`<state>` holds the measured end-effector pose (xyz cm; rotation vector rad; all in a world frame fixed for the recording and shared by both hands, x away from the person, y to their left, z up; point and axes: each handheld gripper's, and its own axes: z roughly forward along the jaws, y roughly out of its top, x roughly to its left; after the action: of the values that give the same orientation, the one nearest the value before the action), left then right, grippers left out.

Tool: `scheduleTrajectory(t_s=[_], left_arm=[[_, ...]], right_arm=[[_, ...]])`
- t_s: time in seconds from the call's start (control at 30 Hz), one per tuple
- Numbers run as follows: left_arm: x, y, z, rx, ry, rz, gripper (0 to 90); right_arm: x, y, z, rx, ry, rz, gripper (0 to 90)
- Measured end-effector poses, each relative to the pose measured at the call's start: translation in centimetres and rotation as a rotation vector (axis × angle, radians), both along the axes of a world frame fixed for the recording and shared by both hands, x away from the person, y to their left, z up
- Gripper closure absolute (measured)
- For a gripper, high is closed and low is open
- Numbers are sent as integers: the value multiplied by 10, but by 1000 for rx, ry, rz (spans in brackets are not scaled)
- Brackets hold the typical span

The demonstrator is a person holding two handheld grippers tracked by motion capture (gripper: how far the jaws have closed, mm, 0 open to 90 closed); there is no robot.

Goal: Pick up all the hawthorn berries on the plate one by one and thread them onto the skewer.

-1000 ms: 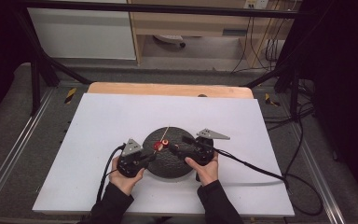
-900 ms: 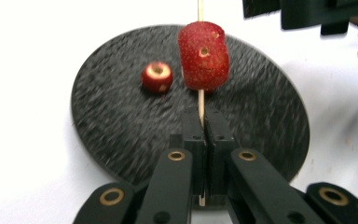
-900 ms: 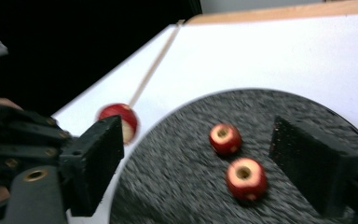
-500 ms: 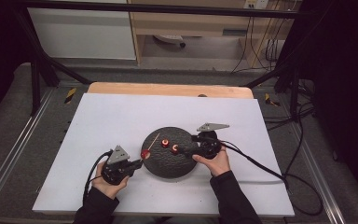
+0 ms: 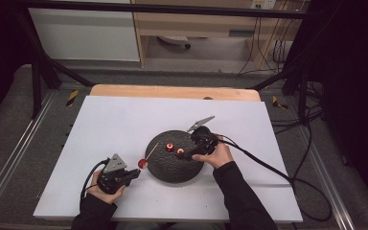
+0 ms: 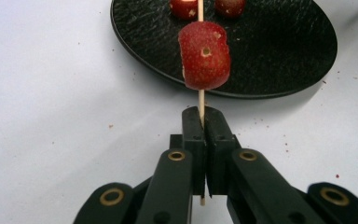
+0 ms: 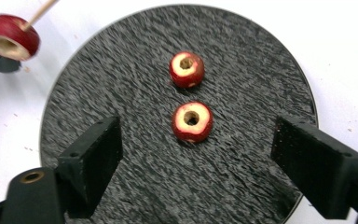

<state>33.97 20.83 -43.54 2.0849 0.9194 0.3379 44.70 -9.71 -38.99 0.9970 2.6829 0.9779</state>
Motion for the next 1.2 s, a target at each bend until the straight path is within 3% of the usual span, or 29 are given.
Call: scheduleTrajectory(t_s=[0.33,0.63,1.2], left_arm=[[0,0,-1,4,0,-6,879],[0,-1,0,4,1,-8,879],[0,-3,-1,9,0,-12,880]], right_arm=[[16,22,-3,-106,75,62,301],[30,33,-12,-154,122,66,411],[36,36,-20,-158,193,80,565]])
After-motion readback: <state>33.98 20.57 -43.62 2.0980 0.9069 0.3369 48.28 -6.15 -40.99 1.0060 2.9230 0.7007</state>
